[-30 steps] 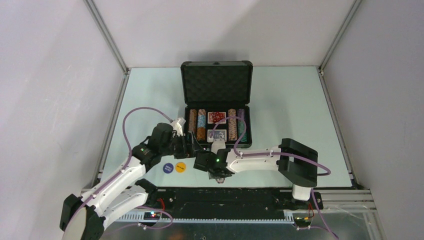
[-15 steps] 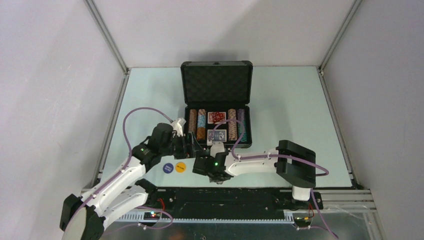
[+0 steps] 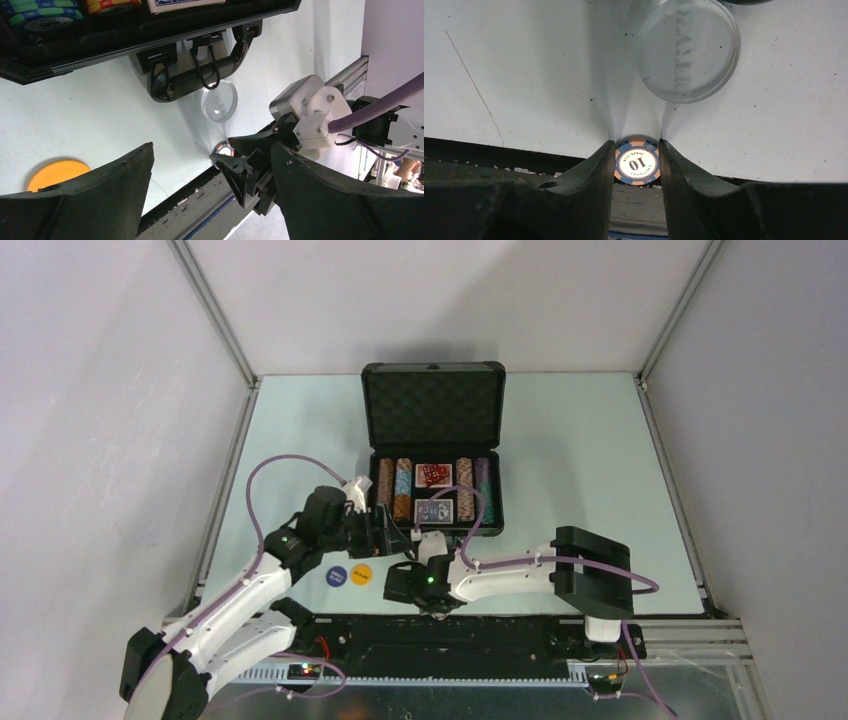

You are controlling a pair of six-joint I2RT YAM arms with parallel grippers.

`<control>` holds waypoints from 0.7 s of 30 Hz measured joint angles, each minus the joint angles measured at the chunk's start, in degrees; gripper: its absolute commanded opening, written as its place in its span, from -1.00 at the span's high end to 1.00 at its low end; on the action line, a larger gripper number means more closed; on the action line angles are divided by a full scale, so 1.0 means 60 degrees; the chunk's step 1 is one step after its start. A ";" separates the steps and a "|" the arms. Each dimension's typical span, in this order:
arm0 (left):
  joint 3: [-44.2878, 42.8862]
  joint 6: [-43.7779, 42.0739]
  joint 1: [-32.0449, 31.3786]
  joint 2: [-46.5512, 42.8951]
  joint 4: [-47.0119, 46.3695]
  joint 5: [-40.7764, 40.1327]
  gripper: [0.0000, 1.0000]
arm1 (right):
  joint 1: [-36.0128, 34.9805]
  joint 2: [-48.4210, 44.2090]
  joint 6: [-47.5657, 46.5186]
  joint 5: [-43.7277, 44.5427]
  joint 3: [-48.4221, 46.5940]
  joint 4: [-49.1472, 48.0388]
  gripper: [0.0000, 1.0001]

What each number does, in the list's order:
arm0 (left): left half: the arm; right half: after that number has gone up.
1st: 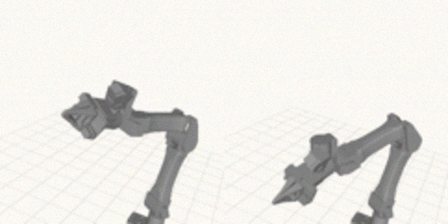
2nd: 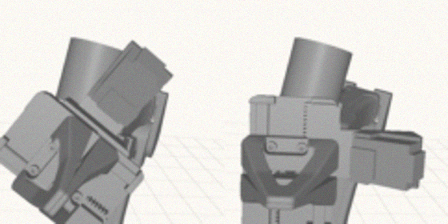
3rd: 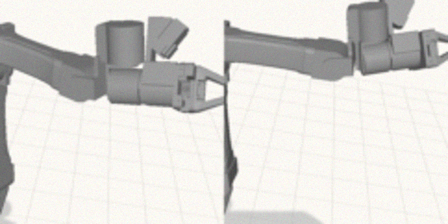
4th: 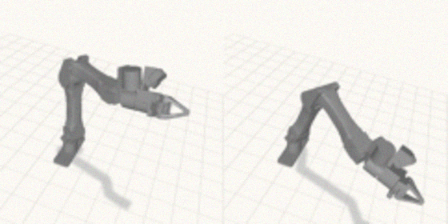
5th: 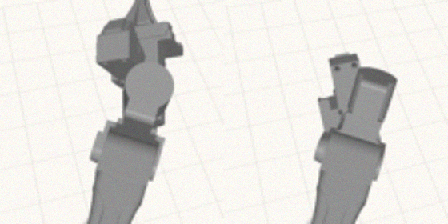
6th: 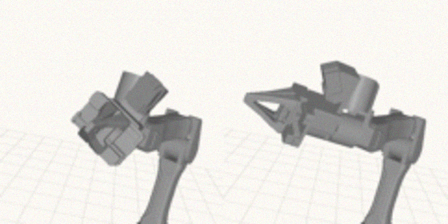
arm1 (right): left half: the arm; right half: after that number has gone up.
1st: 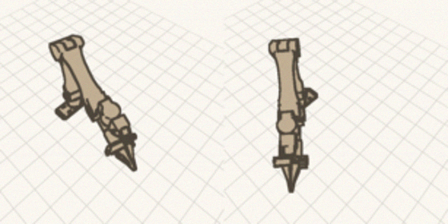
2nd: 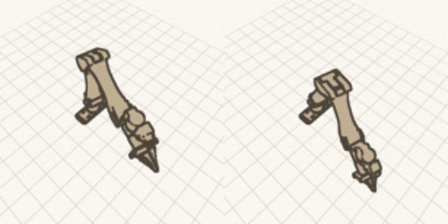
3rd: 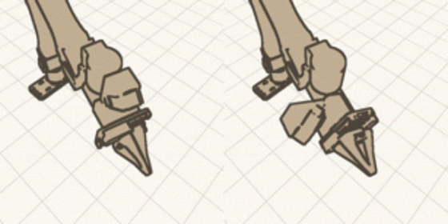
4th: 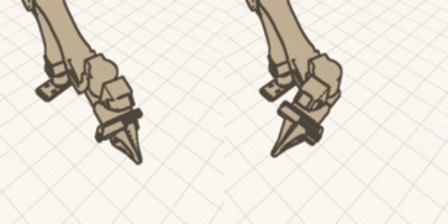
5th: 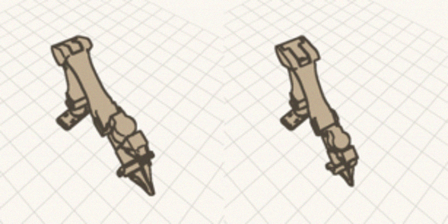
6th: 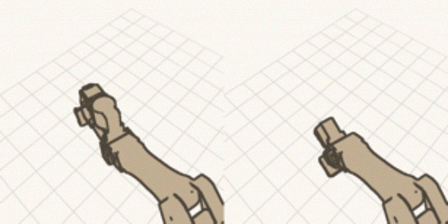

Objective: Pack up texas hold em set

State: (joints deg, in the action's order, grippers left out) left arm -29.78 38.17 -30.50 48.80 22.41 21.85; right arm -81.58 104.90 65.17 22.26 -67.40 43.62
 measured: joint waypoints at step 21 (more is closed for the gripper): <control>0.0000 -0.0004 -0.0004 0.0084 0.0000 -0.0004 -0.83 | 0.0149 -0.0055 0.0087 -0.0080 0.0007 0.0168 0.20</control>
State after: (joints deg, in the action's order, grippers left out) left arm -29.78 38.15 -30.52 49.30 22.41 21.82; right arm -80.68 104.57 65.69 21.78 -67.35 44.62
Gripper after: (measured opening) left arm 0.913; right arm 0.411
